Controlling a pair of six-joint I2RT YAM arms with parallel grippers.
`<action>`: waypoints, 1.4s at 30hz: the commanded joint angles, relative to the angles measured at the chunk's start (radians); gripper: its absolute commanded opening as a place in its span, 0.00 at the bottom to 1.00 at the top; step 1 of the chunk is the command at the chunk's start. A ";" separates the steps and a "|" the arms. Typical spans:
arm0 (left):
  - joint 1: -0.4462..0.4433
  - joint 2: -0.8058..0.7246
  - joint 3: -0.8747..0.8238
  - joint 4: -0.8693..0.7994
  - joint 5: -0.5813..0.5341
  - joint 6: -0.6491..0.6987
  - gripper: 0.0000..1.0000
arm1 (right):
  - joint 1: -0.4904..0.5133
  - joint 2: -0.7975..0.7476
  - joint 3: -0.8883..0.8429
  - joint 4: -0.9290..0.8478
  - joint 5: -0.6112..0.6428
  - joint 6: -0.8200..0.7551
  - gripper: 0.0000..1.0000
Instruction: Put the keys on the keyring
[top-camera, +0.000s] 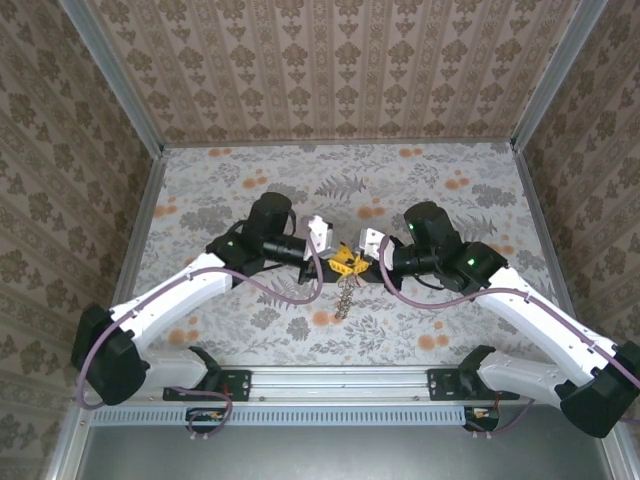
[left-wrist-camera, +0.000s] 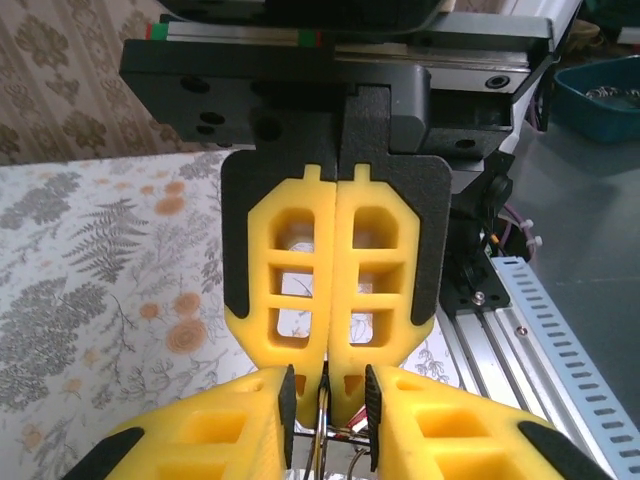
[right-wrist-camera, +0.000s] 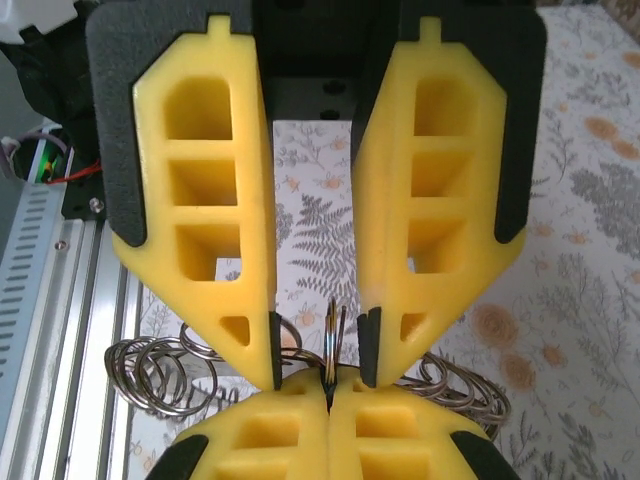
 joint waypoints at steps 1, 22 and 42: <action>-0.013 0.024 0.040 -0.087 -0.013 0.044 0.18 | 0.007 -0.011 0.031 0.035 -0.002 0.006 0.00; 0.045 -0.063 -0.042 0.199 0.051 -0.109 0.00 | 0.001 -0.069 -0.052 0.165 -0.051 0.114 0.20; 0.056 -0.065 -0.082 0.375 0.174 -0.181 0.00 | -0.032 -0.061 -0.120 0.293 -0.063 0.186 0.30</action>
